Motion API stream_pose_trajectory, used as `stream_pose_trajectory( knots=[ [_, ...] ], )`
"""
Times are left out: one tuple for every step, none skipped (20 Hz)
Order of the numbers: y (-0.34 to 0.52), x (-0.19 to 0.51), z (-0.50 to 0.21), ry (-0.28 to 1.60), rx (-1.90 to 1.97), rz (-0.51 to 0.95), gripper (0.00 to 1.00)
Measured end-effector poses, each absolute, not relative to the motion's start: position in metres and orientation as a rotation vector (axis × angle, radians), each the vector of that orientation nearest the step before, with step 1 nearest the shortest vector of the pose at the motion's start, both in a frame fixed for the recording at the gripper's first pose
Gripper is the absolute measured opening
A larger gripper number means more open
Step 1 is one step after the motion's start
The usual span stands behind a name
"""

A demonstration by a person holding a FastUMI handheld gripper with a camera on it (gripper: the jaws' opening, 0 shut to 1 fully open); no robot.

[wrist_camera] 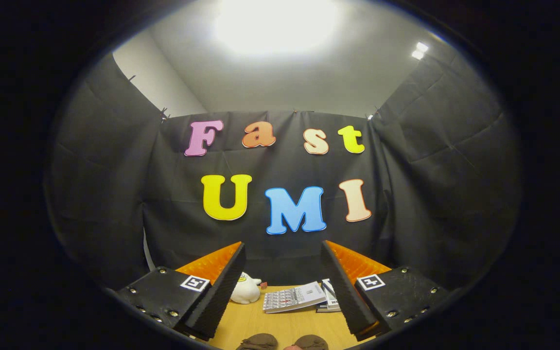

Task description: Open the storage box then place both shoes into the box .Put the left shoe in first, then the right shoe, with the right side of both shoes facing outward in a uniform manner.

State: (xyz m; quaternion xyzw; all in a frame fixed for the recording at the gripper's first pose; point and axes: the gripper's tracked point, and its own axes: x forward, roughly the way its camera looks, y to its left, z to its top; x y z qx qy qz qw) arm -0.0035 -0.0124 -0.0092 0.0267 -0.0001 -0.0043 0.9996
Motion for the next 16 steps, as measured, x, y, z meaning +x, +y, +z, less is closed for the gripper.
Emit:
stream_pose_trajectory(
  knots=[
    [-0.009, -0.004, -0.011, 0.003, 0.070, 0.006, 0.95],
    [-0.006, -0.004, -0.015, 0.010, 0.088, 0.020, 0.95],
    [-0.002, -0.004, -0.018, 0.019, 0.108, 0.033, 0.95],
    [0.002, -0.005, -0.022, 0.028, 0.128, 0.047, 0.95],
    [0.006, -0.006, -0.026, 0.041, 0.148, 0.063, 0.95],
    [0.012, -0.006, -0.032, 0.057, 0.170, 0.081, 0.96],
    [0.018, -0.007, -0.038, 0.077, 0.197, 0.101, 0.96],
    [0.024, -0.008, -0.045, 0.098, 0.233, 0.121, 0.96],
    [0.028, -0.008, -0.052, 0.124, 0.274, 0.134, 0.96],
    [0.030, -0.007, -0.063, 0.156, 0.312, 0.137, 0.96],
    [0.032, -0.008, -0.075, 0.194, 0.354, 0.141, 0.96],
    [0.036, -0.011, -0.086, 0.233, 0.400, 0.149, 0.96],
    [0.040, -0.014, -0.095, 0.268, 0.448, 0.158, 0.96],
    [0.045, -0.015, -0.103, 0.300, 0.490, 0.166, 0.96],
    [0.047, -0.017, -0.112, 0.333, 0.524, 0.170, 0.96],
    [0.047, -0.019, -0.123, 0.365, 0.550, 0.166, 0.96]
  ],
)
